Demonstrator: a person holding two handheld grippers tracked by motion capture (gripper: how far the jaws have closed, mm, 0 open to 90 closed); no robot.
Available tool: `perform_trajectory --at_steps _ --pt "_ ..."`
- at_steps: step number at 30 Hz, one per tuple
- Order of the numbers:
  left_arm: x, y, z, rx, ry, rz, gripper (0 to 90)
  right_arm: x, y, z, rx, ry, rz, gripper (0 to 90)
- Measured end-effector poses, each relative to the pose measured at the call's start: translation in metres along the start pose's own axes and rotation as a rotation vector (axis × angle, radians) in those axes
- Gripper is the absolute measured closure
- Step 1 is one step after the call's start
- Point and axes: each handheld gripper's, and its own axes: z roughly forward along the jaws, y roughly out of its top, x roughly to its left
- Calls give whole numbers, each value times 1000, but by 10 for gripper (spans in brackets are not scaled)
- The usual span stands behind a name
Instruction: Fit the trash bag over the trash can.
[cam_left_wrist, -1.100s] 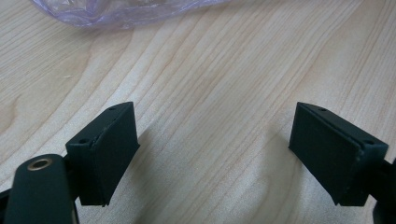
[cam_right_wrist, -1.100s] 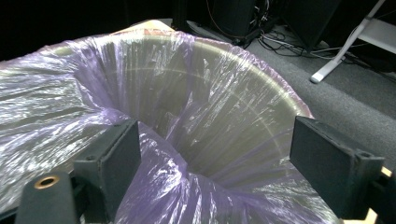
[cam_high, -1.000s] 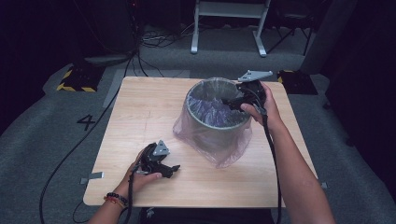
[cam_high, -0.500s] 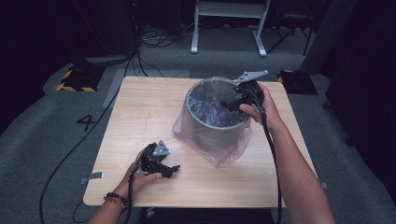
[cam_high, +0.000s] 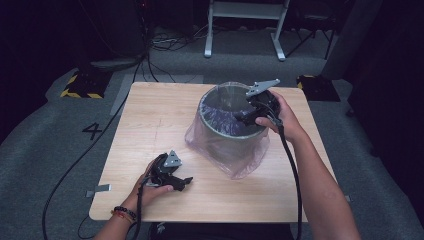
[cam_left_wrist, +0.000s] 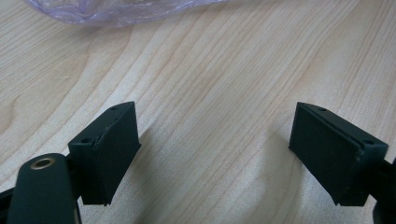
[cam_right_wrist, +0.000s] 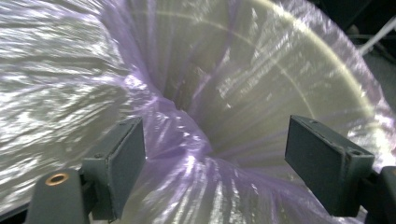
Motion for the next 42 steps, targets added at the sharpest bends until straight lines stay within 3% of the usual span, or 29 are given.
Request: perform_trajectory --at_steps 3,7,14,21,26,33,42 --pt "0 0 0 0 0 2 157 3 2 -3 -21 23 -24 201" --pt "0 0 0 -1 -1 0 157 6 2 2 31 56 -51 196" --pt "0 0 0 -1 -1 0 157 1 1 11 85 118 0 198" --pt "0 0 0 -1 -1 0 157 1 5 17 178 126 -10 200" --pt "0 0 0 -1 -1 0 157 2 8 22 256 125 11 204" --pt "0 0 0 -1 -1 0 157 1 10 27 323 152 20 210" --pt "0 0 0 -2 -1 0 157 1 11 30 385 151 29 220"
